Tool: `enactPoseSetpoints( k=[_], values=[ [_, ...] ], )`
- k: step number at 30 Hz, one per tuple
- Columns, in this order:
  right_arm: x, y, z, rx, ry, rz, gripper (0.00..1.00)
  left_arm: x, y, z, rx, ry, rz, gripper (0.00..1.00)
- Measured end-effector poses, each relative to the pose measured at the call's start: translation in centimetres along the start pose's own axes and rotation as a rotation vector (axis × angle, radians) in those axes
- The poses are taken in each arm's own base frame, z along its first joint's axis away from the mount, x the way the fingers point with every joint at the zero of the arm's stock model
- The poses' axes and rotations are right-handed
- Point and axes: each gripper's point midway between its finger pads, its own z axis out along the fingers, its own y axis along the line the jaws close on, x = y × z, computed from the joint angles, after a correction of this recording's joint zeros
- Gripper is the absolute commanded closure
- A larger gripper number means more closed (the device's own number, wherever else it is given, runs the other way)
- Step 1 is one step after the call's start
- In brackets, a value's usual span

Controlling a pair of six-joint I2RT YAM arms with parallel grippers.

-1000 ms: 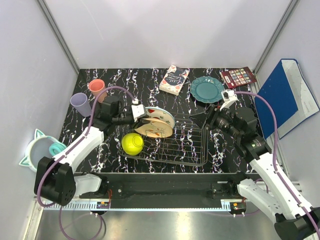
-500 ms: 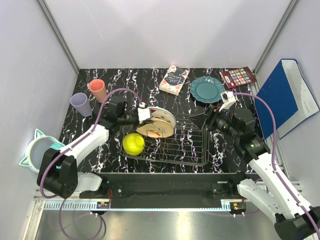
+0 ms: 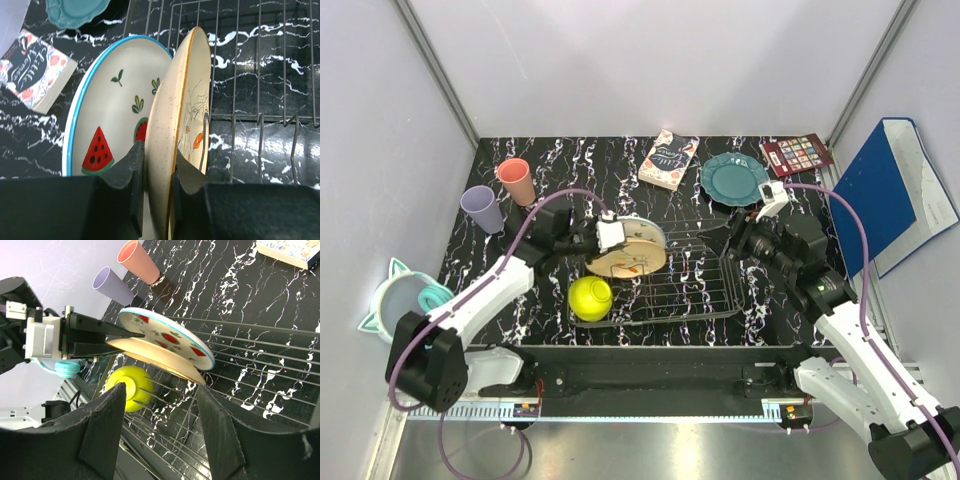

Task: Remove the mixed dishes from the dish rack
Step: Pick up the plate from the dish rack.

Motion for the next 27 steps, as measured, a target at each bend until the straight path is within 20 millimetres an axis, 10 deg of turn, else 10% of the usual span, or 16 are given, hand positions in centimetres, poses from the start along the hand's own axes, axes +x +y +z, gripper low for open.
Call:
enactPoseSetpoints(
  k=[22,27],
  values=[
    [0.0,-0.3,0.7,0.000,0.005,0.004,0.34,-1.4,1.6,-2.7,-0.042,0.115,-0.031,1.00],
    [0.0,-0.3,0.7,0.000,0.004,0.004,0.35,-5.1,3.3,-3.4,-0.069,0.050,-0.014,1.00]
  ],
)
